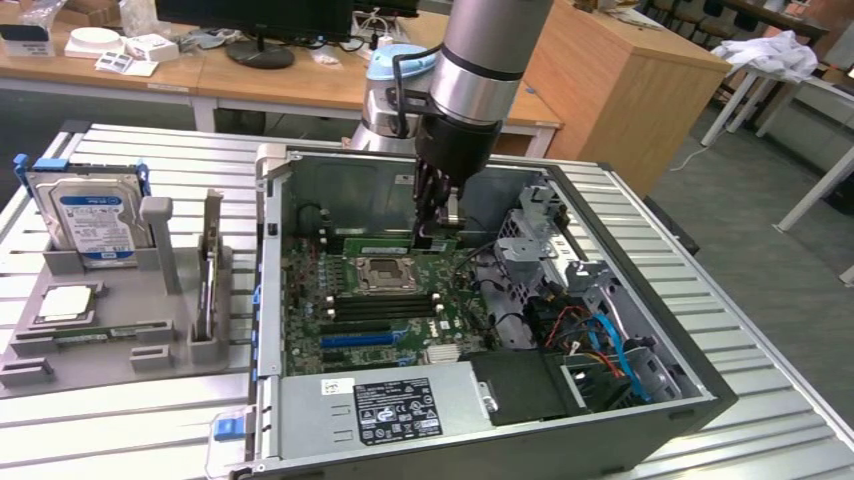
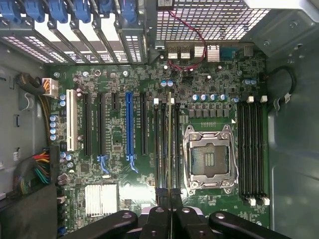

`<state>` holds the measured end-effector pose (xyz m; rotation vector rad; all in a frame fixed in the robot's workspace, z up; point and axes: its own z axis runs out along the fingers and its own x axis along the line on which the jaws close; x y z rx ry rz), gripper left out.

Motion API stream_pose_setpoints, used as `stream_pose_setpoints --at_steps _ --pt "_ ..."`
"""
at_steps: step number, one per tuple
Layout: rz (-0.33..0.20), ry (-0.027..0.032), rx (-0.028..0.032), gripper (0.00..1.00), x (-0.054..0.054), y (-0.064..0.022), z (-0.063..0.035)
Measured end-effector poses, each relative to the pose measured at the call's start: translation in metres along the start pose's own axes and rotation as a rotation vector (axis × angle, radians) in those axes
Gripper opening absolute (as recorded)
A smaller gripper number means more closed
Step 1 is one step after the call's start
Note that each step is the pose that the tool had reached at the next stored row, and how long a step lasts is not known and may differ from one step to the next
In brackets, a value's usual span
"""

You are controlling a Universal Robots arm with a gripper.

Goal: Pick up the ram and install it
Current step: 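Insert the ram into the slot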

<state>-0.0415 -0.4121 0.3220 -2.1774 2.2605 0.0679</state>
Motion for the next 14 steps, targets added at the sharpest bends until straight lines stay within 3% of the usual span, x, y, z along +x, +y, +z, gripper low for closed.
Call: stream_pose_setpoints --at_steps 8,14 --pt "0.000 -0.0003 0.0001 0.12 0.0000 0.0000 0.0005" --pt "0.000 -0.0002 0.0027 0.12 0.0003 -0.0003 0.0080"
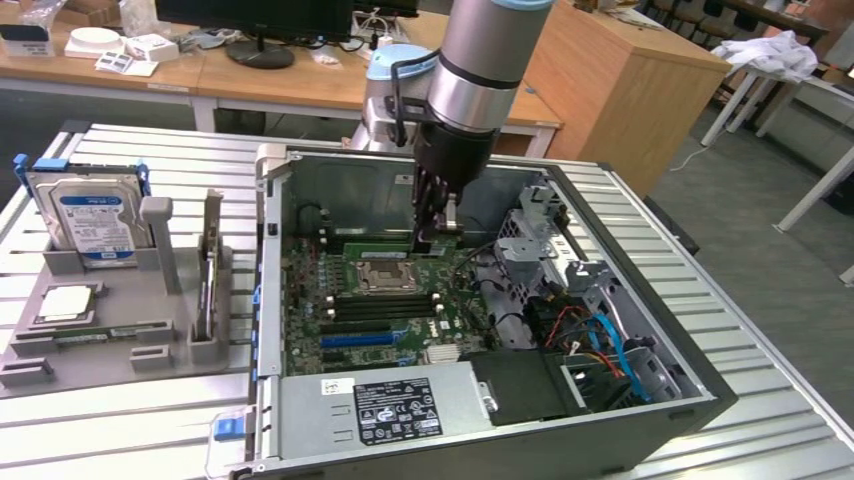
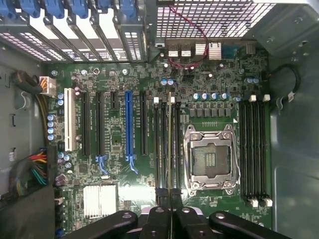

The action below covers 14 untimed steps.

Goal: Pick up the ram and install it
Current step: 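Insert the ram into the slot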

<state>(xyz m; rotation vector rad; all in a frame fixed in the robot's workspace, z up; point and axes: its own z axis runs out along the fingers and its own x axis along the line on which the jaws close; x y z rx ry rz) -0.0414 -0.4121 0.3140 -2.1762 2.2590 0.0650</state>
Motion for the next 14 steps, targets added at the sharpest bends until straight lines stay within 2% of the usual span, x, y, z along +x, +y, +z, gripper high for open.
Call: stream_pose_setpoints --at_steps 14 --pt "0.000 -0.0001 0.0016 0.12 0.001 -0.0005 0.0194"
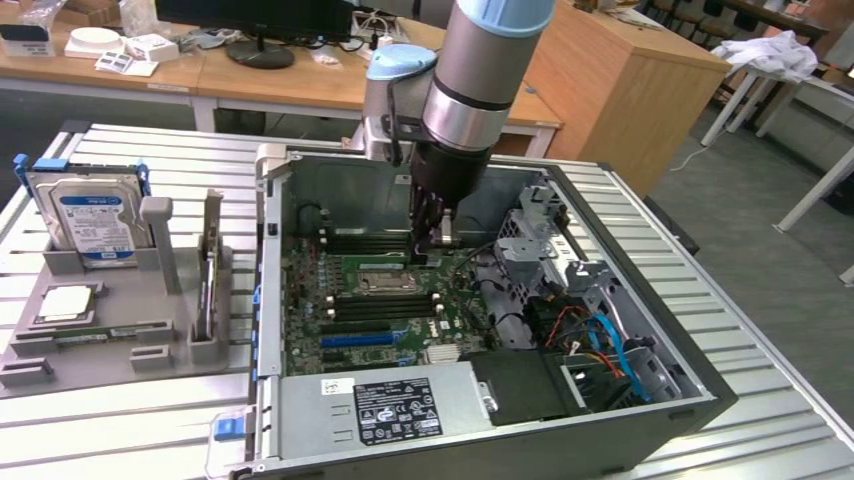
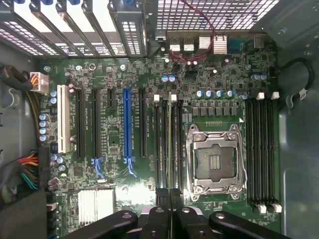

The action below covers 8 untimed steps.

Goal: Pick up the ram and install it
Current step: 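Insert the ram into the slot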

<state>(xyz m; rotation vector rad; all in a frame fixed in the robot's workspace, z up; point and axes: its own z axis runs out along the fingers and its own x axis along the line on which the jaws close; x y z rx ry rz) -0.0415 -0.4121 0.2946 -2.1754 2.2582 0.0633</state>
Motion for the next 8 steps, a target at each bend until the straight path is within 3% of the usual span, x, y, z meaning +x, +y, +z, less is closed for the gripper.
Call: stream_pose_setpoints --at_steps 8 --pt "0.000 0.0000 0.0001 0.12 0.0005 0.0000 0.0034"
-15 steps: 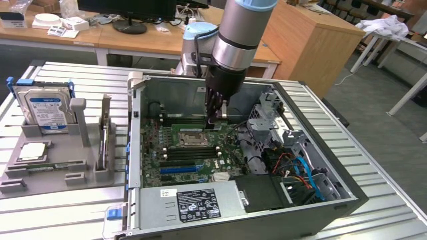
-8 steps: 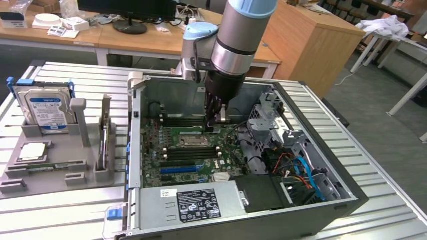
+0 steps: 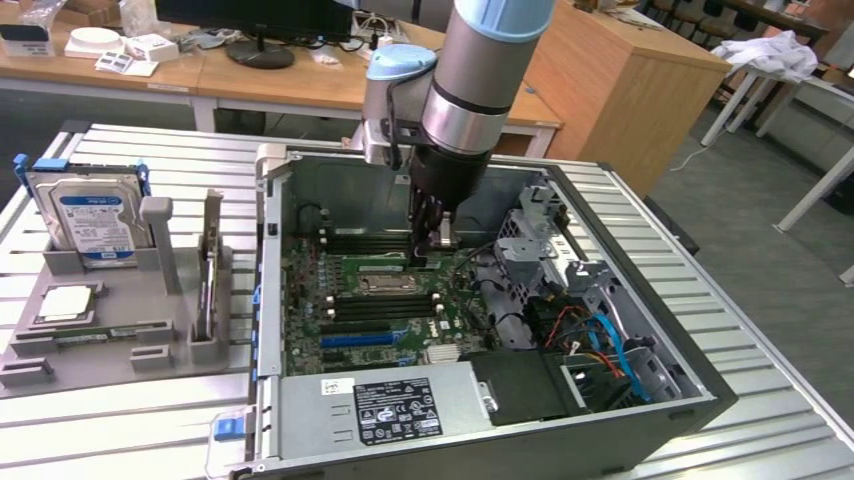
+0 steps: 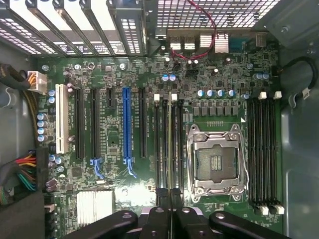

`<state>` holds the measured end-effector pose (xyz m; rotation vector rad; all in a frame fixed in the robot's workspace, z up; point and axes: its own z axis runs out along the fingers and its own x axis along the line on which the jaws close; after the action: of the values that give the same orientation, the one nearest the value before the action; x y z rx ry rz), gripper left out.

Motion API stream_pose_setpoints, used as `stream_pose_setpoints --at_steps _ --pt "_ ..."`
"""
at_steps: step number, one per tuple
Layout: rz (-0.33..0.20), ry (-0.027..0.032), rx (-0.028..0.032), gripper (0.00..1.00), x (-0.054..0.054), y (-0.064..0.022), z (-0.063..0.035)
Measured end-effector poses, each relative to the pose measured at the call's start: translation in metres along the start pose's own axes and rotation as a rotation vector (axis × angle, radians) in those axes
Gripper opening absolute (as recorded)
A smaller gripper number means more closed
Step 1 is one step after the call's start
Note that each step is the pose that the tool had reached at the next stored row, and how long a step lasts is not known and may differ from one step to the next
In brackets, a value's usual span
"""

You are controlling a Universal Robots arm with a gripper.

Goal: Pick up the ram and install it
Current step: 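Insert the ram into the slot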

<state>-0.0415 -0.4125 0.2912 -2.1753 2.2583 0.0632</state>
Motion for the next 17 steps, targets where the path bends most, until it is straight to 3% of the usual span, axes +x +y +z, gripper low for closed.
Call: stream_pose_setpoints --at_steps 11,17 --pt "0.000 0.0000 -0.0001 0.12 0.0062 -0.0003 0.0002" --pt "0.000 0.0000 0.0001 0.12 0.0064 -0.0005 0.0077"
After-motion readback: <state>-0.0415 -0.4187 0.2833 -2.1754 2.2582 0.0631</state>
